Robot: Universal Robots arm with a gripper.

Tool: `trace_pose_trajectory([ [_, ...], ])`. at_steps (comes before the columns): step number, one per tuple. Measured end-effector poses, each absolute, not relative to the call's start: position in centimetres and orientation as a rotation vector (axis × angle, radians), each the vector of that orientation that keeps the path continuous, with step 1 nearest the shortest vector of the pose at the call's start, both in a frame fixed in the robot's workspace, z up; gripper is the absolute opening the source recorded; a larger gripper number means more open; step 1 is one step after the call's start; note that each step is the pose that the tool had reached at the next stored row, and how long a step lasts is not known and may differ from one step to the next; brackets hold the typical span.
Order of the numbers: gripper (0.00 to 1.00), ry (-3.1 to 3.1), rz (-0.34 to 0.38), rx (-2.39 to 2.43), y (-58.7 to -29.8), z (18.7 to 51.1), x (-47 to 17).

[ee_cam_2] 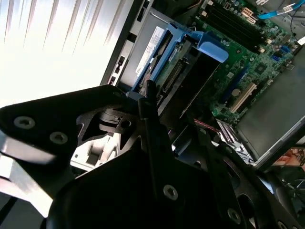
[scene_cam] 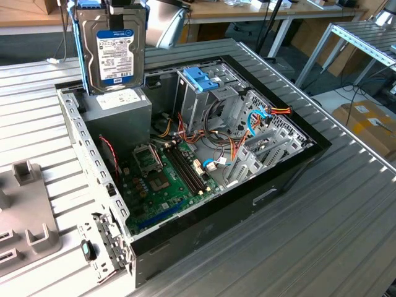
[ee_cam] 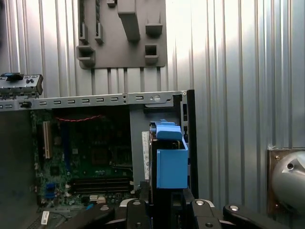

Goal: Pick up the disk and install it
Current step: 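Pick up the disk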

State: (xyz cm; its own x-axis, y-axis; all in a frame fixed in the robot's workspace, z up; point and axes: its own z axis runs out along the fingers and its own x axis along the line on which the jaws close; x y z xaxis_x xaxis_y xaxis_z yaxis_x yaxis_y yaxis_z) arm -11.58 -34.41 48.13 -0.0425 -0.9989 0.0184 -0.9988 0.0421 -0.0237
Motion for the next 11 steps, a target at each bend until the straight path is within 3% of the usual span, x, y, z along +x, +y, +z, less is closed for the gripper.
trace_pose_trajectory([
  [11,0.35,2.266,-0.047,-2.171,-34.4,48.1,-8.4],
])
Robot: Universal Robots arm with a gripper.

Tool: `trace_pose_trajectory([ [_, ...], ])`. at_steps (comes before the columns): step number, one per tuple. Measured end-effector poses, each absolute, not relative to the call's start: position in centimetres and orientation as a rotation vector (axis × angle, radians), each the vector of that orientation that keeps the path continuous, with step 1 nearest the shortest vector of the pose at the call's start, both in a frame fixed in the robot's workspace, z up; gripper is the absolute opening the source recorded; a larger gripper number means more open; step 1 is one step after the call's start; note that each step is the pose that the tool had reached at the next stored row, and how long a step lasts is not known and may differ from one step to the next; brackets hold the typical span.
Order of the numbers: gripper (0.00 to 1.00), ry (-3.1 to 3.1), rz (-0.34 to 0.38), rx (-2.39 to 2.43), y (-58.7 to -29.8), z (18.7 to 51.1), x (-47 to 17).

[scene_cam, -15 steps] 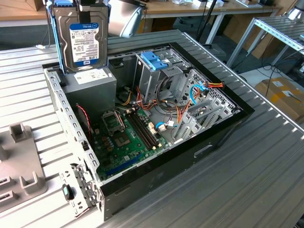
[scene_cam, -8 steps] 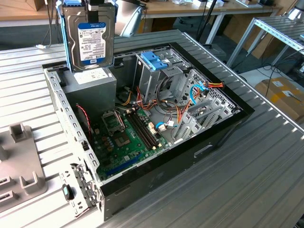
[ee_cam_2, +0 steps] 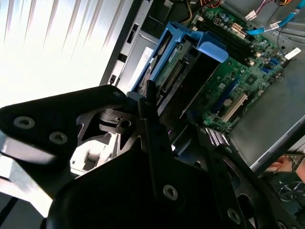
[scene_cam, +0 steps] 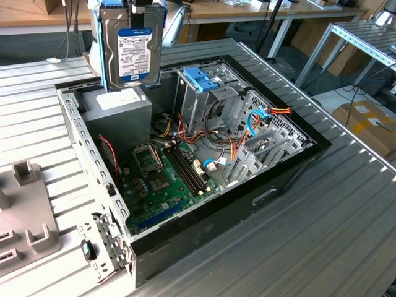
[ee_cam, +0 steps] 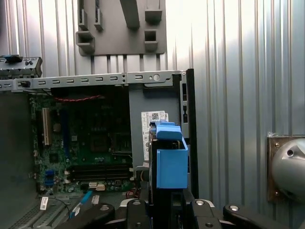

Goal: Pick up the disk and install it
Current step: 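Pick up the disk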

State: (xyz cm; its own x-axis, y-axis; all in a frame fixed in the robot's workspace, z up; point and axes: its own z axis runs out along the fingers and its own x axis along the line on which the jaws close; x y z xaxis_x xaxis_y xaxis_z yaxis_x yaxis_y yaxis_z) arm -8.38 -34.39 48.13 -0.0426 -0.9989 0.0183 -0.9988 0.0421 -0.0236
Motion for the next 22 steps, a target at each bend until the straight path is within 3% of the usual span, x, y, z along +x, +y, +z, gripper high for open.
trace_pose_trajectory([
  [22,0.35,2.266,-0.047,-2.171,-34.3,48.1,-2.3],
])
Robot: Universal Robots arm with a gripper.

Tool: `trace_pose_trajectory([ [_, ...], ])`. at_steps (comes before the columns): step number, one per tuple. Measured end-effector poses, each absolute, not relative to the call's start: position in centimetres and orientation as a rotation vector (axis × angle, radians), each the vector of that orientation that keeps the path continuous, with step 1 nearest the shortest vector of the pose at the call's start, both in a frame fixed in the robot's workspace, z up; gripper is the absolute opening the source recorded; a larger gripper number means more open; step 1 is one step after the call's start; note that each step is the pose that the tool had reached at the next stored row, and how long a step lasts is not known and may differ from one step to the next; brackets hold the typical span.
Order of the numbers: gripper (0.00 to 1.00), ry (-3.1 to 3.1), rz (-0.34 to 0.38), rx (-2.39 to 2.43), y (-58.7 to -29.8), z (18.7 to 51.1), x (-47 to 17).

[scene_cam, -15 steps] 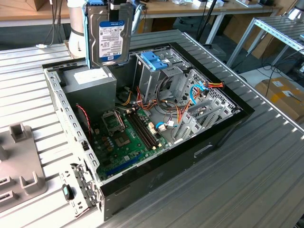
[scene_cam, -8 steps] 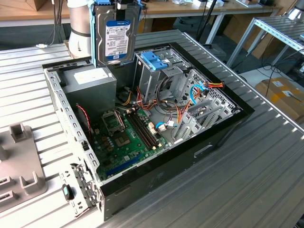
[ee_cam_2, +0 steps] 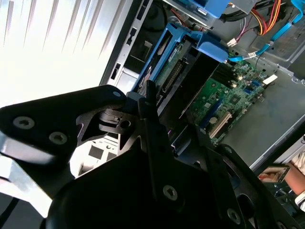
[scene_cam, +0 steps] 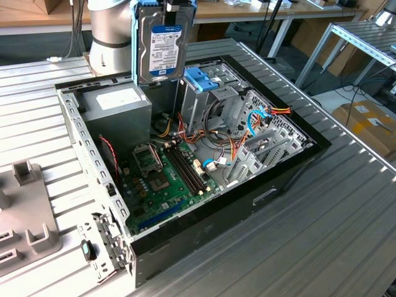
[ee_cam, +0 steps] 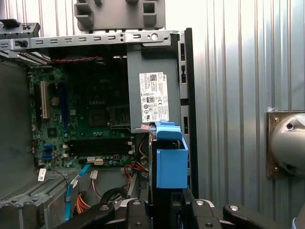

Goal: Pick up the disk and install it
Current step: 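Pick up the disk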

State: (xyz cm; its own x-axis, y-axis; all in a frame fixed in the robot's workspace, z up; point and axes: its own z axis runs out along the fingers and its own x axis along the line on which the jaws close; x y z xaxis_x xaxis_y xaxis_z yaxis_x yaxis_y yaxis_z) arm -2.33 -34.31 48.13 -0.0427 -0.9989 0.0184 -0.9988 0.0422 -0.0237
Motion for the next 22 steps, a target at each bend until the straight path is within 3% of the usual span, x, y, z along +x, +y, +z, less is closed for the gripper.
trace_pose_trajectory([
  [22,0.35,2.265,-0.047,-2.171,-34.2,48.1,2.3],
])
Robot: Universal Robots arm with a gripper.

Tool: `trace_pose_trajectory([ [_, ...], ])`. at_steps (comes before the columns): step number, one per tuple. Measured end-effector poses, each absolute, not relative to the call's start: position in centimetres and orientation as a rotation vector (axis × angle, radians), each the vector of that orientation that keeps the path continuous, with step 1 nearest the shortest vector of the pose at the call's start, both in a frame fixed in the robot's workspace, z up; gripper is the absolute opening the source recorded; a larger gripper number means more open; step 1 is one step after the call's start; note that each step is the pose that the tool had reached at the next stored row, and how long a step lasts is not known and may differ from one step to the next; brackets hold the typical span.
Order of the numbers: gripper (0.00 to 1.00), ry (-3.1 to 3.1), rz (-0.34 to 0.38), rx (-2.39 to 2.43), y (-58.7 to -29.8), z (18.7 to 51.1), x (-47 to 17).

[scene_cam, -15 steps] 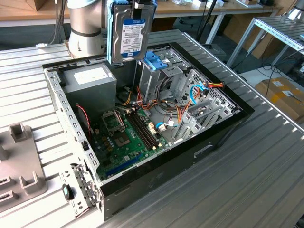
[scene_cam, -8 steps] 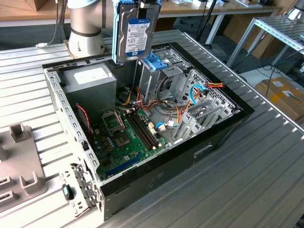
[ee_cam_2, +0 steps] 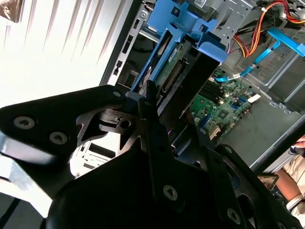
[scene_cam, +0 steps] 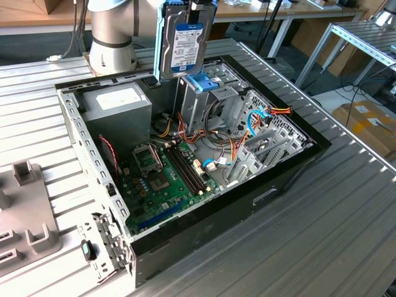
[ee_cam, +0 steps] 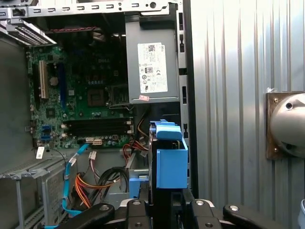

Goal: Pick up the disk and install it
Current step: 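Pick up the disk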

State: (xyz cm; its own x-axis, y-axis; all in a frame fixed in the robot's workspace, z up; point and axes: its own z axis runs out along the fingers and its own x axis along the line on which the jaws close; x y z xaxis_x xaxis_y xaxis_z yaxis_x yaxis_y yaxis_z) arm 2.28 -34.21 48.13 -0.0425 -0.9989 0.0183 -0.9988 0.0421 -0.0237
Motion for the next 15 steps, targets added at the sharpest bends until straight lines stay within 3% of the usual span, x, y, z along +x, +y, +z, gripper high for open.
trace_pose_trajectory([
  [15,0.35,2.265,-0.047,-2.171,-34.1,48.1,7.4],
])
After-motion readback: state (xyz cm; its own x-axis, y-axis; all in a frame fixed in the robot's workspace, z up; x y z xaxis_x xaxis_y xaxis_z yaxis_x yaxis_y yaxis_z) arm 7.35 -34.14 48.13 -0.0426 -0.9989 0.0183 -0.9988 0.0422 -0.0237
